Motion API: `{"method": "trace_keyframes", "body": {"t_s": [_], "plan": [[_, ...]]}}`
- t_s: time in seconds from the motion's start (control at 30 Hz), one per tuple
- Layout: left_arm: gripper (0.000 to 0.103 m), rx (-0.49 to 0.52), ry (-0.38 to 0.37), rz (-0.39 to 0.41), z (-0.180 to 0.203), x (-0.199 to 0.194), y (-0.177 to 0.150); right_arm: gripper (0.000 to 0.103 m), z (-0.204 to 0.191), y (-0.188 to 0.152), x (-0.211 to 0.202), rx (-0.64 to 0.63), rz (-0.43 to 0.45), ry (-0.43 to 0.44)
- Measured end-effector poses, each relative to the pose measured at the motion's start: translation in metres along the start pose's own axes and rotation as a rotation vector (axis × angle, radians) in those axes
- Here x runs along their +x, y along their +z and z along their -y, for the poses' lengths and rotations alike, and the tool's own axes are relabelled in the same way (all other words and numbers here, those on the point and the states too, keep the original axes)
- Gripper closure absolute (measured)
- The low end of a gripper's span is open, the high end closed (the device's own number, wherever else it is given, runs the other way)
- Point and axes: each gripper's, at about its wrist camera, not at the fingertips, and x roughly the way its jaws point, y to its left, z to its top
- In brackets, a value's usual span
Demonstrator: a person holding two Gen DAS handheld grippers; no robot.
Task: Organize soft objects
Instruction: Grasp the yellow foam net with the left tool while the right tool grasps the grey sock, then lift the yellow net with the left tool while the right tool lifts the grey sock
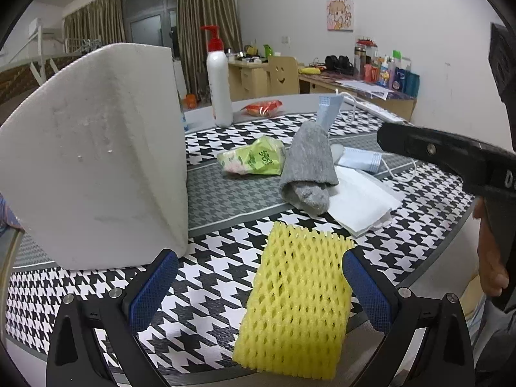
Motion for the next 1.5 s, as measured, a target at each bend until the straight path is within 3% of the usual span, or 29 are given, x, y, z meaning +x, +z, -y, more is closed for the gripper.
{"method": "trace_keyframes", "body": {"t_s": [0.47, 0.67, 1.07, 1.2, 1.37, 1.5], "plan": [[0.022, 0.039, -0.023, -0.077, 0.006, 0.009, -0.008, 0.001, -0.006, 0.004, 0.022, -0.025, -0.047, 0.032], [0.040, 0.061, -0.053, -0.077, 0.010, 0.009, -0.010, 0.003, -0.011, 0.007, 0.030, -0.031, -0.068, 0.056], [0.074, 0.072, -0.142, -0.093, 0.012, 0.007, -0.007, 0.022, -0.021, 0.006, 0.058, -0.028, -0.164, 0.099], [0.092, 0.087, -0.142, -0.069, 0.015, 0.005, -0.007, 0.032, -0.020, 0.005, 0.066, -0.016, -0.198, 0.109], [0.093, 0.067, -0.133, -0.065, 0.012, 0.007, -0.009, 0.037, -0.023, 0.005, 0.070, -0.018, -0.218, 0.112], [0.093, 0.062, -0.138, -0.056, 0.011, 0.005, -0.009, 0.052, -0.025, 0.004, 0.074, -0.022, -0.236, 0.111]]}}
